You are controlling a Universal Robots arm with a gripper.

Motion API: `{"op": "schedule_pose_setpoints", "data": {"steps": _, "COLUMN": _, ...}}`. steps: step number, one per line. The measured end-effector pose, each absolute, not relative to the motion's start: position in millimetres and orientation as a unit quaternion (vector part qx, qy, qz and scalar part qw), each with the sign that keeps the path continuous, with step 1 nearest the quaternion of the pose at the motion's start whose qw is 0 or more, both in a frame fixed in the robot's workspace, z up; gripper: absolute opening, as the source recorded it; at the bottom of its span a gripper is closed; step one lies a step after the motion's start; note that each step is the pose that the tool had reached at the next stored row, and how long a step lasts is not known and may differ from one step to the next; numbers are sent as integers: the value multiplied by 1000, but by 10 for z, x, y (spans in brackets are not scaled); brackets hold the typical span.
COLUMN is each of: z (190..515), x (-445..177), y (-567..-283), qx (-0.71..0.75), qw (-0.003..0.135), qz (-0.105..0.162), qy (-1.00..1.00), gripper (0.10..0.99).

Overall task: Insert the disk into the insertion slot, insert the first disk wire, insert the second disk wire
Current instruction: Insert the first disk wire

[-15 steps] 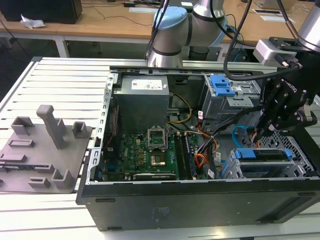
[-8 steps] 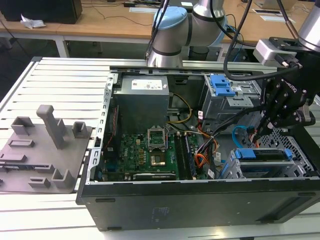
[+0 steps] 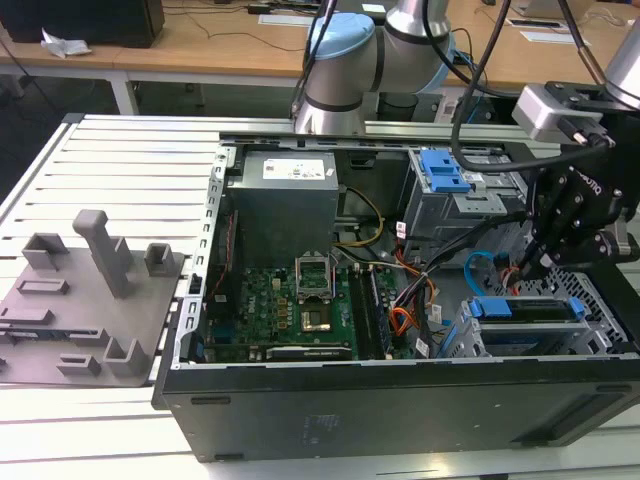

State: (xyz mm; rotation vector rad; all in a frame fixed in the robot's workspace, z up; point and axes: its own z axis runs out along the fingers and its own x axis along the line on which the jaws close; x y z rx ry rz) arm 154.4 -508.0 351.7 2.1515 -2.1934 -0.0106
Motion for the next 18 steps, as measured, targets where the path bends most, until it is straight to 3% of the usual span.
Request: {"op": "schedule_pose_setpoints", "data": {"steps": 18, "z": 3498, "x": 1614, "y": -5321, "qx": 700, "qw": 32, "qz": -7, "qy": -713, "gripper": 173}}
